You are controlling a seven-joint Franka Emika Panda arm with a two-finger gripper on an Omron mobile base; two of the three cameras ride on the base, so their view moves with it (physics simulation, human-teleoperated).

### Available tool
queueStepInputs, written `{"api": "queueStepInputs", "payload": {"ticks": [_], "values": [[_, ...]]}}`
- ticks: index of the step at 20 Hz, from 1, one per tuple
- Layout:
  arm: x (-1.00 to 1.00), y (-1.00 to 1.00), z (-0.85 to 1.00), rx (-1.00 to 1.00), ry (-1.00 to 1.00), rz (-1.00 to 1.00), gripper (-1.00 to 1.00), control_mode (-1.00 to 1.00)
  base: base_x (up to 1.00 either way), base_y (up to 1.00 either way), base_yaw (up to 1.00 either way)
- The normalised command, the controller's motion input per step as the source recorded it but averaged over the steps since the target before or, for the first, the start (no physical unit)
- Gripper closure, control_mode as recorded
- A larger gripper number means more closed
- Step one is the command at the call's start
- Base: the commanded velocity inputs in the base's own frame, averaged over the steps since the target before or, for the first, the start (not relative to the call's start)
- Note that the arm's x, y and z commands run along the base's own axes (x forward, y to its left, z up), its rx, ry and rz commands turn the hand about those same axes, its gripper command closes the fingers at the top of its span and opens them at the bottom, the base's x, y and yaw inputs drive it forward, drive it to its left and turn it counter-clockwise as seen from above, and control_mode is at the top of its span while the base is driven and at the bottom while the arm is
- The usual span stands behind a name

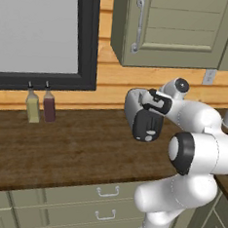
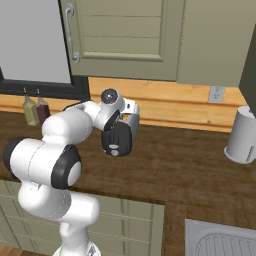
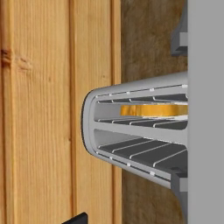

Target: Start the toaster. Once the lever pops up, take the bread to the plate on the dining counter.

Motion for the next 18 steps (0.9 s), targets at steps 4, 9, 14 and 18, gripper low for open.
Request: {"api": "queueStepInputs", "payload": {"ticks": [4,9,14,18], "values": [[0.00,0.00,0.00,0.00,0.00,0.00,-1.00,-1.00,0.00,0.00,0.00],[0.00,0.00,0.00,0.00,0.00,0.00,-1.00,-1.00,0.00,0.00,0.00],[0.00,0.00,0.00,0.00,0.00,0.00,-1.00,-1.00,0.00,0.00,0.00],[0.00,0.00,0.00,0.00,0.00,0.00,-1.00,-1.00,0.00,0.00,0.00]]}}
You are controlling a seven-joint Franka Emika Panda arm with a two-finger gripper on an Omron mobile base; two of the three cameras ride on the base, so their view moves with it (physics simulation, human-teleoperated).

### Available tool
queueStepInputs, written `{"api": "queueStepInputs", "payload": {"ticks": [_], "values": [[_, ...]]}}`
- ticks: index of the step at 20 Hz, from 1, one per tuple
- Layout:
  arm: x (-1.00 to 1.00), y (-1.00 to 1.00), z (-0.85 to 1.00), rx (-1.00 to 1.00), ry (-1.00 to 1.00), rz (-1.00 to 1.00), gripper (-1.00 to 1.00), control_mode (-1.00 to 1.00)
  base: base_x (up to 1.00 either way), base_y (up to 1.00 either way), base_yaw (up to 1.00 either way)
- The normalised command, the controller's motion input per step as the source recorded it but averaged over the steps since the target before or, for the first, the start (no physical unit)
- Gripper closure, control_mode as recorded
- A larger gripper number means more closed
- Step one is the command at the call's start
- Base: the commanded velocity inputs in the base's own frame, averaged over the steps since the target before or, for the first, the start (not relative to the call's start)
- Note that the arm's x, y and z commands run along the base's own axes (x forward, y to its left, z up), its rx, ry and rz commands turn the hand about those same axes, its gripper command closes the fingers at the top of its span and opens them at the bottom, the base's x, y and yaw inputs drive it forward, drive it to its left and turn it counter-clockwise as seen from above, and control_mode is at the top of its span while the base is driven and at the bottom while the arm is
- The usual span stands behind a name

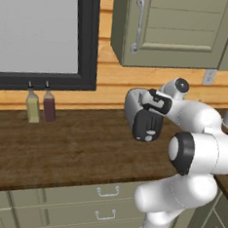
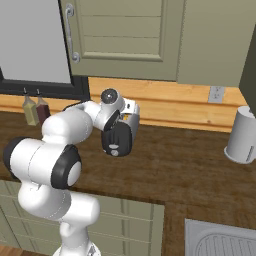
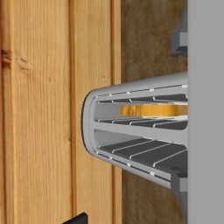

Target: Start the toaster. Once the lever pops up, take the bread to the plate on the dining counter.

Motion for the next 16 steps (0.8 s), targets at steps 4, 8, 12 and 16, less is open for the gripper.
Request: {"api": "queueStepInputs", "payload": {"ticks": [4,8,12,16], "values": [[0.00,0.00,0.00,0.00,0.00,0.00,-1.00,-1.00,0.00,0.00,0.00],[0.00,0.00,0.00,0.00,0.00,0.00,-1.00,-1.00,0.00,0.00,0.00],[0.00,0.00,0.00,0.00,0.00,0.00,-1.00,-1.00,0.00,0.00,0.00],[0.00,0.00,0.00,0.00,0.00,0.00,-1.00,-1.00,0.00,0.00,0.00]]}}
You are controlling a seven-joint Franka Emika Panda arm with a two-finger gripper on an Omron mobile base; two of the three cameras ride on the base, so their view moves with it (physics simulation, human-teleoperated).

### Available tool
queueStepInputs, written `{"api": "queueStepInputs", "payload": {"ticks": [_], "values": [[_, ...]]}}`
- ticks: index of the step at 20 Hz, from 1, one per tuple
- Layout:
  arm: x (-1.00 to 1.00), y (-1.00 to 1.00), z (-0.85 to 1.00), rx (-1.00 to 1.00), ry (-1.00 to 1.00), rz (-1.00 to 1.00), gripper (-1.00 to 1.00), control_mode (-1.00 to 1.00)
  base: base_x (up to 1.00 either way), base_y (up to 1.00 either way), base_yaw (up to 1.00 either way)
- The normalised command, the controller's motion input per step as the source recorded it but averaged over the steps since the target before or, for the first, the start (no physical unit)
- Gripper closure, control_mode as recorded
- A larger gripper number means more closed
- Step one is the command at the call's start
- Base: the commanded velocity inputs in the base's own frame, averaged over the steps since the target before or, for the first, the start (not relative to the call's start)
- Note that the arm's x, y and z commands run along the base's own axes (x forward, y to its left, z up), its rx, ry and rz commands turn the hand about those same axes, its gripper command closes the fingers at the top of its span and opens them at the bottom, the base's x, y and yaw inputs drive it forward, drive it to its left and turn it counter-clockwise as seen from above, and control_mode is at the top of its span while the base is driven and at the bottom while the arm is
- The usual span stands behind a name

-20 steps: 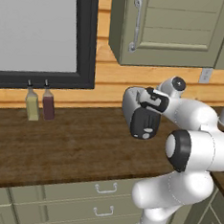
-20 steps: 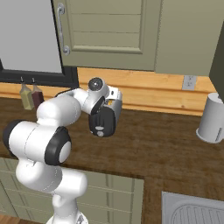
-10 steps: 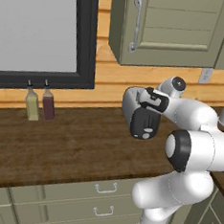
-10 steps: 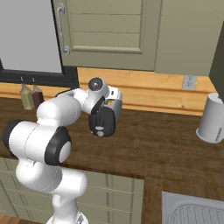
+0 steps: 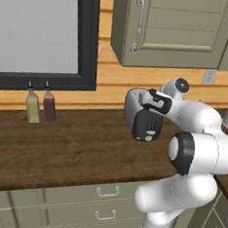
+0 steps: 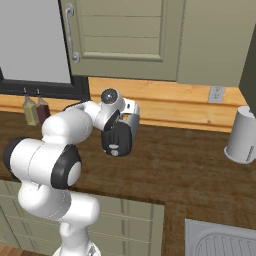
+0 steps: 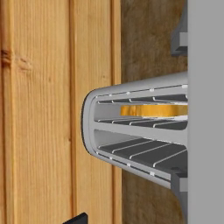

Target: Start the toaster. Once the lever pops up, take the bread to the plate on the dining counter.

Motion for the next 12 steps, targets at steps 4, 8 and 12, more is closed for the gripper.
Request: {"api": "queueStepInputs", "payload": {"ticks": [4,8,12], "values": [[0.00,0.00,0.00,0.00,0.00,0.00,-1.00,-1.00,0.00,0.00,0.00],[0.00,0.00,0.00,0.00,0.00,0.00,-1.00,-1.00,0.00,0.00,0.00],[0.00,0.00,0.00,0.00,0.00,0.00,-1.00,-1.00,0.00,0.00,0.00]]}}
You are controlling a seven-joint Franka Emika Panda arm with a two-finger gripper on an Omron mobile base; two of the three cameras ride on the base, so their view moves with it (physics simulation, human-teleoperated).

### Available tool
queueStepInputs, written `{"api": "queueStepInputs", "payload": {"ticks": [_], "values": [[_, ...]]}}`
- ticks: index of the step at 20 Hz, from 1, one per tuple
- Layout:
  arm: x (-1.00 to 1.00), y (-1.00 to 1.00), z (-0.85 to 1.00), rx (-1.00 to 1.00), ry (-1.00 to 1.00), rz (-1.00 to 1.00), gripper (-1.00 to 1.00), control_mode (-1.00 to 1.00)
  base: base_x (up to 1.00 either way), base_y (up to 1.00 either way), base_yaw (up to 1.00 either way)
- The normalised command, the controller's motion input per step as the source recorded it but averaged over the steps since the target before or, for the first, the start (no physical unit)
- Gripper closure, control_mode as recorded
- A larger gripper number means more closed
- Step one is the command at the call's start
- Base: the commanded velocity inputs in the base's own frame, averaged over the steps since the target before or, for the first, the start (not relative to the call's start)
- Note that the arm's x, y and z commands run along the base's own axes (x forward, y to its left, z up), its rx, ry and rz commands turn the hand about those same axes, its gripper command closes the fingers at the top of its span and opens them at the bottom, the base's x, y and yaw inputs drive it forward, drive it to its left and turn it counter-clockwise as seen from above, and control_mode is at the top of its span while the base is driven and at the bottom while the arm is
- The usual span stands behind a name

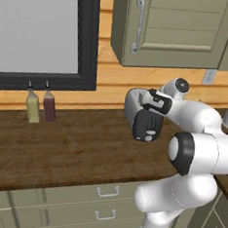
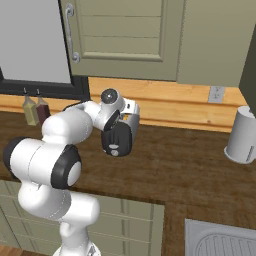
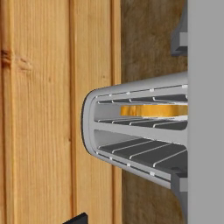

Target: Start the toaster. Once the lever pops up, take the bread to the plate on the dining counter.

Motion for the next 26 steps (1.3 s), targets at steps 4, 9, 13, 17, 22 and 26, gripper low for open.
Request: {"api": "queueStepInputs", "payload": {"ticks": [4,9,13,17,22,26], "values": [[0.00,0.00,0.00,0.00,0.00,0.00,-1.00,-1.00,0.00,0.00,0.00],[0.00,0.00,0.00,0.00,0.00,0.00,-1.00,-1.00,0.00,0.00,0.00],[0.00,0.00,0.00,0.00,0.00,0.00,-1.00,-1.00,0.00,0.00,0.00],[0.00,0.00,0.00,0.00,0.00,0.00,-1.00,-1.00,0.00,0.00,0.00],[0.00,0.00,0.00,0.00,0.00,0.00,-1.00,-1.00,0.00,0.00,0.00],[0.00,0.00,0.00,0.00,0.00,0.00,-1.00,-1.00,0.00,0.00,0.00]]}}
